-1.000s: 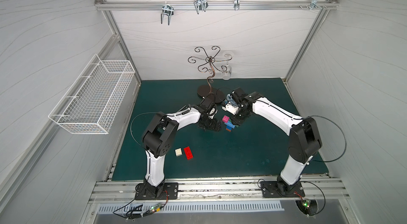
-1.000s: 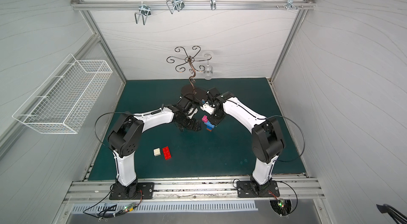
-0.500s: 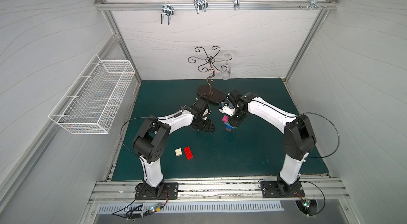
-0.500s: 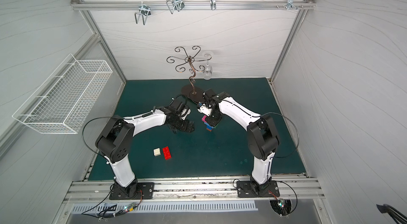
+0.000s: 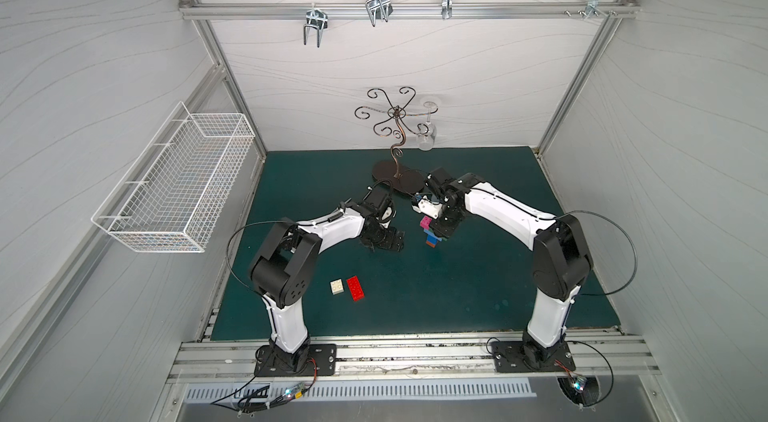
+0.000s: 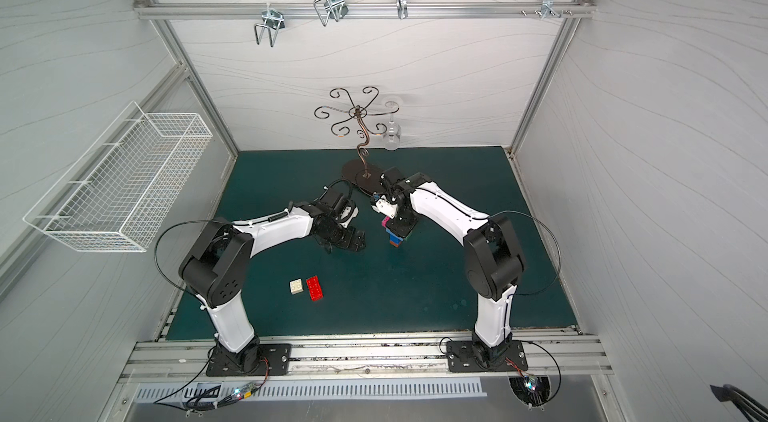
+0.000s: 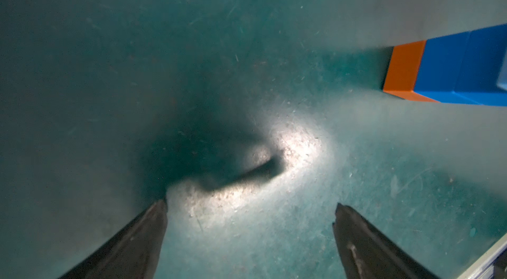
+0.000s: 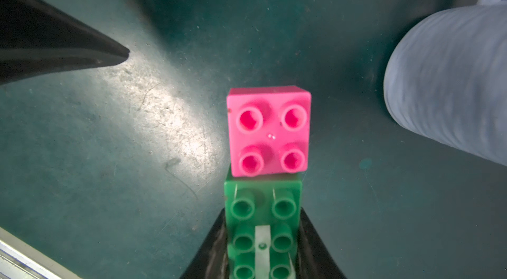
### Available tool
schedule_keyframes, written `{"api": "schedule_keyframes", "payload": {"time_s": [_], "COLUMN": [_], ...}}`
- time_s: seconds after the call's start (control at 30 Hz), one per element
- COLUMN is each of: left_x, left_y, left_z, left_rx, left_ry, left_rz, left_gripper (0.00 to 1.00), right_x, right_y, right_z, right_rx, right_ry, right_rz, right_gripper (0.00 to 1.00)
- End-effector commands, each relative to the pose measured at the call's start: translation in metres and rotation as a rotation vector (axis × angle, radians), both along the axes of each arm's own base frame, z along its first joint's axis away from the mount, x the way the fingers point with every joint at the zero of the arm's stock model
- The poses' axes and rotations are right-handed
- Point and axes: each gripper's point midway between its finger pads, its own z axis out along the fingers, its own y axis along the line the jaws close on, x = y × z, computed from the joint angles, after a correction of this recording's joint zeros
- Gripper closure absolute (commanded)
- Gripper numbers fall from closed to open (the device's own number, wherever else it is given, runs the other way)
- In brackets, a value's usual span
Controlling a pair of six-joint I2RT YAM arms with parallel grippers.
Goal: Assemble a spoon with lego
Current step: Assemble the lego brick with the lego brick.
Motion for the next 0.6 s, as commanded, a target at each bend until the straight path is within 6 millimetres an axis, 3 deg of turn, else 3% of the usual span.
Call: {"api": "schedule_keyframes", "payload": {"time_s": [0.0, 0.57], "left_x": [0.0071, 0.0058], "left_y": [0.0014, 0.0012], "left_z": [0.0121, 0.0077], "left_rx": [-0.007, -0.006], "left_ry": [-0.052, -0.043], "left_rz": [-0.005, -0.004], "left_gripper": [0.0, 0.0], "right_x": [-0.0057, -0.0059], "right_y": [0.0003, -0.0014], "right_z": [-0.0064, -0.0021], "right_rx": [-0.034, -0.035], "right_ry": [0.027, 0.012], "right_rz": [0.019, 0.011], "right_gripper": [0.8, 0.82]}}
